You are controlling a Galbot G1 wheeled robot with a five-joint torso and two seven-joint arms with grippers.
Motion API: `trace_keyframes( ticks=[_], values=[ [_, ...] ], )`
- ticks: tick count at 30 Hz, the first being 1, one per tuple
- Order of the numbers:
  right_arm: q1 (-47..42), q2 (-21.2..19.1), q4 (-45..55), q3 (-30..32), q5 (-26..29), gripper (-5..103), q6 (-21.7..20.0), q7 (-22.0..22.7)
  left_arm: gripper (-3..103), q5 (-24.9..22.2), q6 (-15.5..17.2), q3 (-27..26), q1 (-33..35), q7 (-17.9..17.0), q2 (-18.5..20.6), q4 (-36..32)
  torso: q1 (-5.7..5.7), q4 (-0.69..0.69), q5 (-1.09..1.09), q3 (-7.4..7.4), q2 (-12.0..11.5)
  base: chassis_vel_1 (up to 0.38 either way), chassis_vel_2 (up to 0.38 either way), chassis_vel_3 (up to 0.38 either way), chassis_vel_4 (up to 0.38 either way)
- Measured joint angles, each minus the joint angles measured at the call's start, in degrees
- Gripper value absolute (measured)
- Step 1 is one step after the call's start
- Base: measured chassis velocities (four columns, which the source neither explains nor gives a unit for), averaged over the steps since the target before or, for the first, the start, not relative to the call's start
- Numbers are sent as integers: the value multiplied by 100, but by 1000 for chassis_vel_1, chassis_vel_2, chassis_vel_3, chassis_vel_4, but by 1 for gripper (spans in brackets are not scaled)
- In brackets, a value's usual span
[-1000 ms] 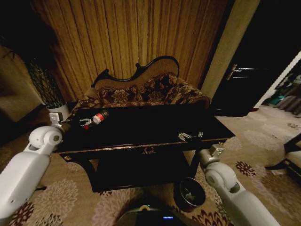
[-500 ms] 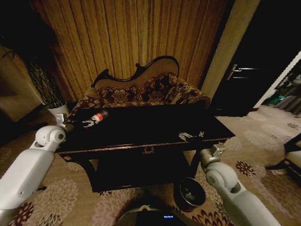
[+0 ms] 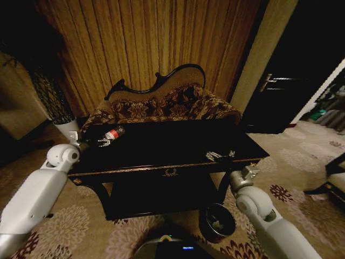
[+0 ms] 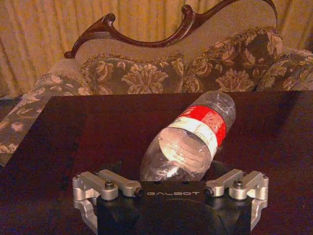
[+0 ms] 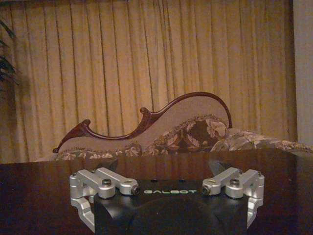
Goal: Move to the front of the table and place the trash on the table into the trash bin.
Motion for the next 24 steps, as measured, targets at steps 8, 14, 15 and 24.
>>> trace_keyframes(
  ticks=[8, 14, 15, 24],
  values=[
    [33, -47, -2, 7, 39, 100, 0, 13, 98, -39, -1, 9, -22, -7, -93, 30, 0, 0, 0, 0, 0, 0, 0, 0, 0],
    [34, -41, -73, 1, 41, 100, 22, 14, 77, -104, -2, -45, -3, -44, -140, -7, 0, 0, 0, 0, 0, 0, 0, 0, 0],
    [34, -41, -73, 1, 41, 100, 22, 14, 77, -104, -2, -45, -3, -44, -140, -7, 0, 0, 0, 0, 0, 0, 0, 0, 0],
    [70, -42, -120, -4, 47, 100, 28, 14, 43, -148, -6, -133, 63, -32, -103, -79, 0, 0, 0, 0, 0, 0, 0, 0, 0]
  ],
)
